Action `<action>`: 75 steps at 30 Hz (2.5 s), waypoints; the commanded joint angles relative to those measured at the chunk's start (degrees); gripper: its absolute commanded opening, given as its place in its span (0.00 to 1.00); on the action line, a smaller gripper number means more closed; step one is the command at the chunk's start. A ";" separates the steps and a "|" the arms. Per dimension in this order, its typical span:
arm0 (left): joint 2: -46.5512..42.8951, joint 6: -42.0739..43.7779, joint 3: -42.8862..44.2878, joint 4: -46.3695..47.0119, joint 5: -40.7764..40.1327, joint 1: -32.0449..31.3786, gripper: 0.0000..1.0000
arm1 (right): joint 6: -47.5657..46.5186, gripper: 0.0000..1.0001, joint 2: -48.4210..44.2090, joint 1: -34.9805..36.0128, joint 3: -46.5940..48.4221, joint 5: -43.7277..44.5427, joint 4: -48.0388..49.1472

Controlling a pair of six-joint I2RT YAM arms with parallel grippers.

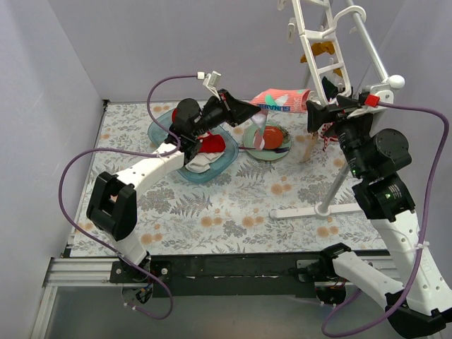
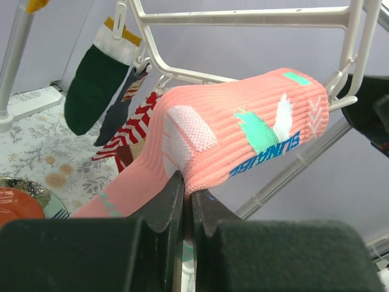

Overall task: Remove the socks clipped to the hanger
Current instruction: Remove the sock from the hanger.

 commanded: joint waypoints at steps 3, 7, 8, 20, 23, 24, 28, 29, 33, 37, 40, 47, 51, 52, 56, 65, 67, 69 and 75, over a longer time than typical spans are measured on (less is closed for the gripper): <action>1.64 -4.39 4.30 -0.77 3.08 1.85 0.00 | 3.36 0.84 -4.21 -0.08 -2.00 1.70 -2.45; 2.43 -5.00 5.70 -1.65 3.70 2.20 0.00 | 4.95 0.82 -5.17 -0.08 -4.28 2.40 -5.19; 2.60 -5.00 6.05 -1.74 3.78 2.29 0.00 | 5.03 0.81 -5.35 -0.08 -5.77 2.93 -5.37; 4.71 -6.85 8.08 -2.27 5.28 2.38 0.00 | -6.20 0.75 -5.62 -0.17 -7.63 12.86 0.77; 4.98 -7.02 8.34 -2.36 5.63 2.38 0.00 | -7.88 0.68 -4.48 -0.08 -7.19 12.95 2.45; 5.07 -7.03 8.52 -2.62 5.72 2.38 0.00 | -8.23 0.64 -4.21 -0.17 -7.02 12.86 3.23; 5.42 -7.46 8.34 -2.45 6.59 2.38 0.00 | -9.82 0.53 -2.89 -0.08 -5.97 10.94 7.27; 5.42 -7.99 8.17 -2.18 6.77 2.38 0.00 | -10.08 0.52 -2.28 -0.08 -4.83 10.49 7.46; 5.42 -8.87 7.38 -0.60 8.00 2.38 0.00 | -10.26 0.44 1.49 -0.08 -1.75 8.56 7.46; 5.42 -9.57 6.50 0.02 9.85 2.12 0.00 | -9.47 0.43 2.65 -0.08 -0.51 7.24 8.69; 5.33 -9.14 5.88 -0.25 10.64 1.50 0.00 | -8.85 0.43 2.82 -0.08 0.01 6.36 10.01; 4.72 -7.47 5.35 -1.12 12.31 -1.22 0.00 | -7.71 0.42 5.19 -0.08 3.00 4.07 11.85; 4.19 -5.53 5.62 -3.14 12.49 -3.07 0.00 | -7.10 0.42 6.95 -0.08 4.49 3.37 12.91; 4.10 -5.10 5.62 -3.58 12.57 -3.50 0.00 | -7.01 0.42 7.21 0.01 4.84 2.93 13.61; 3.05 -3.42 6.14 -5.34 12.49 -5.35 0.00 | -6.74 0.42 8.97 0.01 7.21 2.40 14.23; 1.99 -0.44 8.43 -8.68 12.22 -8.51 0.00 | -7.45 0.41 9.15 0.09 8.19 2.84 16.86; 2.16 0.09 9.56 -9.12 12.05 -9.30 0.00 | -7.71 0.42 8.45 0.01 7.92 3.02 17.48; 2.34 0.44 10.45 -9.56 12.13 -10.45 0.00 | -7.97 0.42 8.10 0.01 8.01 3.02 17.65; 2.52 1.94 13.52 -11.67 11.61 -13.26 0.00 | -8.85 0.43 9.23 0.09 10.29 2.06 18.18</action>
